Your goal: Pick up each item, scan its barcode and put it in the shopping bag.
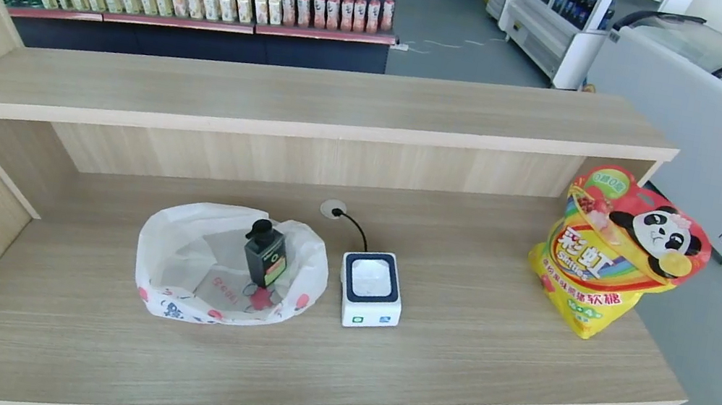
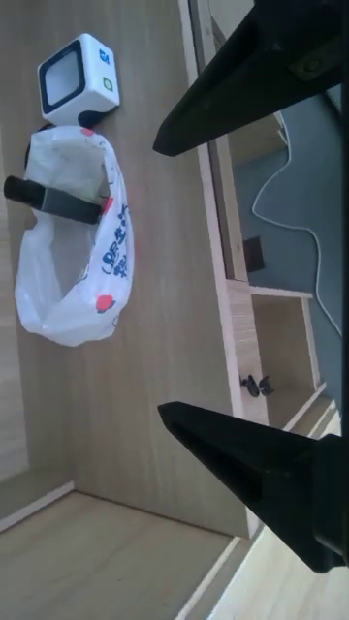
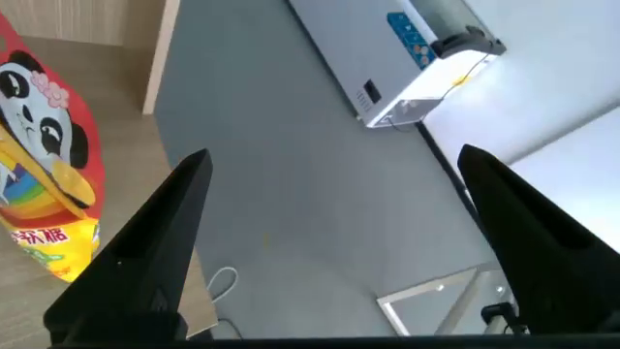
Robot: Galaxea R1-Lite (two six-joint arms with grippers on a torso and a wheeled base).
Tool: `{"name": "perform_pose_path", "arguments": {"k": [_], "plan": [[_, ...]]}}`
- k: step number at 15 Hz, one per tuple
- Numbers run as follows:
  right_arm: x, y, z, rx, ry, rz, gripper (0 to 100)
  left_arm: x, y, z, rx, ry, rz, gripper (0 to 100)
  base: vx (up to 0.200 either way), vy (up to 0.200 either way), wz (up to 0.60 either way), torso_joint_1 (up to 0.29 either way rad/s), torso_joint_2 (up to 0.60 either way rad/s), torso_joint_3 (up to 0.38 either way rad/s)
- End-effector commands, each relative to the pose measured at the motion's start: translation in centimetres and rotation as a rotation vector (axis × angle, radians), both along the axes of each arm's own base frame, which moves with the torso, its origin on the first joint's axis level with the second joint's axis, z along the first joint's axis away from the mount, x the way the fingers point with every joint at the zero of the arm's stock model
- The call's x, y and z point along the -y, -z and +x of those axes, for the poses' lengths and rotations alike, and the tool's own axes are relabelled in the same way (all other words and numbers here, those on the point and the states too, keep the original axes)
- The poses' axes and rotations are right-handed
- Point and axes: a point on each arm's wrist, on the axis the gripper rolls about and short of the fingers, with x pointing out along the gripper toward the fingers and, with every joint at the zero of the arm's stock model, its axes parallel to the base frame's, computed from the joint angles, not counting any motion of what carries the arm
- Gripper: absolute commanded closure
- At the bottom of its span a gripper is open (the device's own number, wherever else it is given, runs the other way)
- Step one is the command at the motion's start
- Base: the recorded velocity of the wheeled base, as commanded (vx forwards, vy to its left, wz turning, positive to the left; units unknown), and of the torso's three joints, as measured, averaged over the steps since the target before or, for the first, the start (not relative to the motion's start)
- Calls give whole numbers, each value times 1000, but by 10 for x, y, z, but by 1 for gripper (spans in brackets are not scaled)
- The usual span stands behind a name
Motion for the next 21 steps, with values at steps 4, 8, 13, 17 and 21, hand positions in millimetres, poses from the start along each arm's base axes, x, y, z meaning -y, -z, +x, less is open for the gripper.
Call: {"name": "perform_pose_path", "arguments": {"k": [4,8,13,17,21], "plan": [[29,39,-8,-111,-175,127,0,0,0,0,0,0,0,0,0,0,0,0,0,0],[50,55,-13,-182,-108,116,0,0,0,0,0,0,0,0,0,0,0,0,0,0],[95,95,-13,-275,-209,152,0,0,0,0,0,0,0,0,0,0,0,0,0,0],[120,114,-1,-236,-340,155,0,0,0,0,0,0,0,0,0,0,0,0,0,0],[142,120,20,-196,-446,130,0,0,0,0,0,0,0,0,0,0,0,0,0,0]]}}
